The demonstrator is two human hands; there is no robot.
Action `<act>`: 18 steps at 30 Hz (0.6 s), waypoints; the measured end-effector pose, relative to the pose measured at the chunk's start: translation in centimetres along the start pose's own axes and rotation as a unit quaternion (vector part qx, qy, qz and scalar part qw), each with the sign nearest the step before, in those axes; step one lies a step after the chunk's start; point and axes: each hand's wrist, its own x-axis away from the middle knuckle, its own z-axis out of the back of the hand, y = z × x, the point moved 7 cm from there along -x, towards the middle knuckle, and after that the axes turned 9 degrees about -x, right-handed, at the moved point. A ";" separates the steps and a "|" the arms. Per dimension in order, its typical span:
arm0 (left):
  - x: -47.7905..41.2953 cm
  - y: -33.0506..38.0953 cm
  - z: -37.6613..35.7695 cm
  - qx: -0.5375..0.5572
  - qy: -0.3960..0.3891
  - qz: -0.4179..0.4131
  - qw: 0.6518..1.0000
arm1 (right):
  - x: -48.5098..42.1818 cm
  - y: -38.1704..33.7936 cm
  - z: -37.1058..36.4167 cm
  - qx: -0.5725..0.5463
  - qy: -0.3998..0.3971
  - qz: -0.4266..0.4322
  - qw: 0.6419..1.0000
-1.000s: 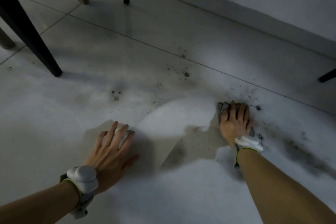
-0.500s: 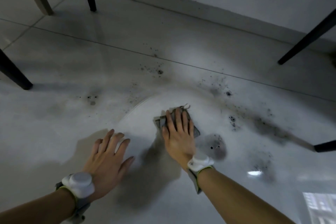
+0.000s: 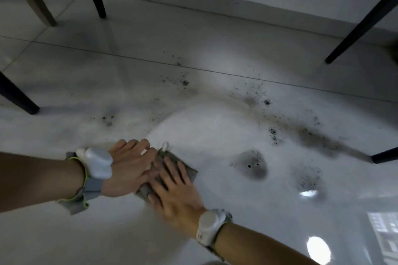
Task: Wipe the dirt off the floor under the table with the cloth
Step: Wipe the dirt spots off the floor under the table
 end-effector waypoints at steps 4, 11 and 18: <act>-2.6 1.0 -1.5 -0.020 -0.048 -0.009 0.999 | 2.6 -0.7 -0.5 -0.010 -0.015 0.023 1.000; -8.7 8.4 -1.2 0.139 0.028 0.025 0.990 | 6.5 5.0 1.7 0.003 -0.011 -0.035 0.999; -10.0 9.7 -1.4 0.062 0.061 -0.007 0.996 | 12.0 17.7 6.9 0.047 0.070 -0.283 0.955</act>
